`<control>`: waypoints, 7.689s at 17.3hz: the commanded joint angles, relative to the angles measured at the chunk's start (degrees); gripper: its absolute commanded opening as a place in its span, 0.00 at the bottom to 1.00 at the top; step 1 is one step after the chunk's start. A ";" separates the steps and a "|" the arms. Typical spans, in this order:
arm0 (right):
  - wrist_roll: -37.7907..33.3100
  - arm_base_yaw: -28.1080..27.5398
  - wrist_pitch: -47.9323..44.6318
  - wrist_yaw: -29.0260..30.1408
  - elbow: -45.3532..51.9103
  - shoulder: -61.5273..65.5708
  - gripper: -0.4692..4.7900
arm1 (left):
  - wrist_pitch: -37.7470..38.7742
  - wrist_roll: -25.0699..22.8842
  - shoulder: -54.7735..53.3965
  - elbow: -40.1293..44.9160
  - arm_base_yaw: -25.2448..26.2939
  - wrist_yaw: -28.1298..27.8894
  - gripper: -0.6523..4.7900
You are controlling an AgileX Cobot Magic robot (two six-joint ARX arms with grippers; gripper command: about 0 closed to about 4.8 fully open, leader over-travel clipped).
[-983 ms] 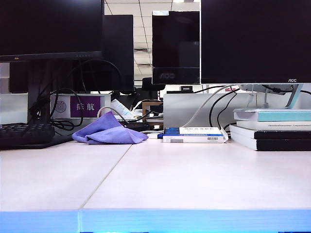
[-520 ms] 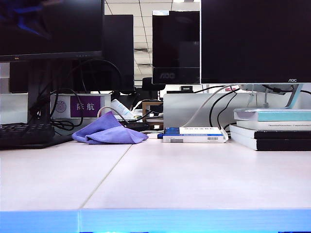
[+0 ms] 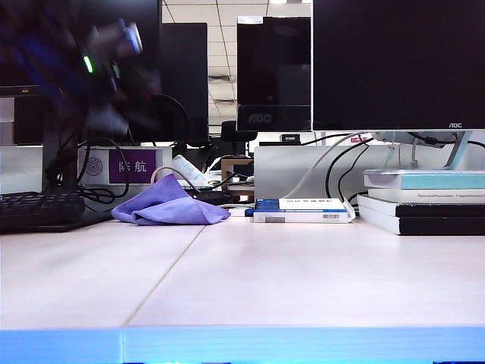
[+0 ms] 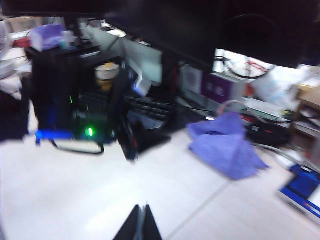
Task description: Wipe the table from front to back using the rag.
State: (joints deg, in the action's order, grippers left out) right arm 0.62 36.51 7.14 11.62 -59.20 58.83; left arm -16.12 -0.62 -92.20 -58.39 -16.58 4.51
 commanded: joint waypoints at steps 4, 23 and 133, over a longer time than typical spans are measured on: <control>0.04 0.98 -1.01 0.22 -0.33 -0.15 0.09 | -11.43 0.44 -18.53 -10.64 -0.20 -3.23 0.66; -0.61 1.31 0.42 0.09 -0.33 -0.17 0.09 | -4.02 1.70 -57.79 -56.15 0.26 -12.94 0.11; -0.57 2.10 -6.16 1.40 -0.74 -0.59 0.09 | 36.65 15.54 17.33 31.32 -11.78 -7.89 0.11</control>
State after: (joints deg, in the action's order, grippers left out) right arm 0.25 38.57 1.98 12.88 -59.53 58.43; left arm 11.79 15.27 -73.87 -28.42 -28.97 1.32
